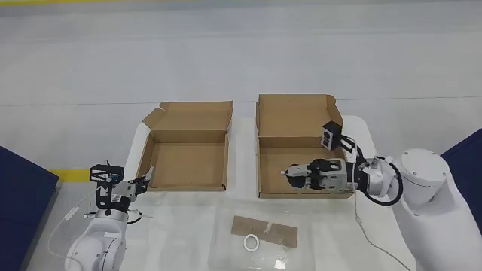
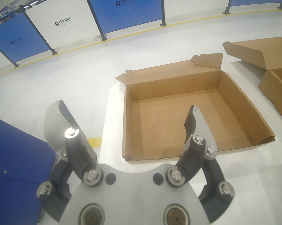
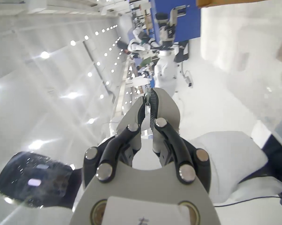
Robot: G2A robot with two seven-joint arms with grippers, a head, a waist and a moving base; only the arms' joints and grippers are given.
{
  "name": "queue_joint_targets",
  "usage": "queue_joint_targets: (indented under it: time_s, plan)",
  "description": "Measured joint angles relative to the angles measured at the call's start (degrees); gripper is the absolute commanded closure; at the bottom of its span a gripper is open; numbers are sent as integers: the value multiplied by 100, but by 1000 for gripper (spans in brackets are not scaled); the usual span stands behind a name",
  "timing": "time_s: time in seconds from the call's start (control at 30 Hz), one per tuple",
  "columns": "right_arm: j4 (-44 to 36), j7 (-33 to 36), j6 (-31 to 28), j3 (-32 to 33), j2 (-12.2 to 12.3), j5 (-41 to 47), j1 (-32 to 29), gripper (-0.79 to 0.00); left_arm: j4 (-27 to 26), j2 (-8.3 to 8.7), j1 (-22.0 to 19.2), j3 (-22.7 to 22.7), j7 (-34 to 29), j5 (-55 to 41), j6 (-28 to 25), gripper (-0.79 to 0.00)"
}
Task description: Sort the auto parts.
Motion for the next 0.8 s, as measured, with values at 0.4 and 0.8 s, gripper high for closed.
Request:
queue_joint_targets:
  time_s: [0.4, 0.8]
  plan:
    - [-234, -370, 89, -155, 82, -692, 19, 0, 0, 0, 0, 0, 0, 0, 0, -785]
    - [66, -752, 751, -1535, 295, -3707, 1174, 0, 0, 0, 0, 0, 0, 0, 0, -785]
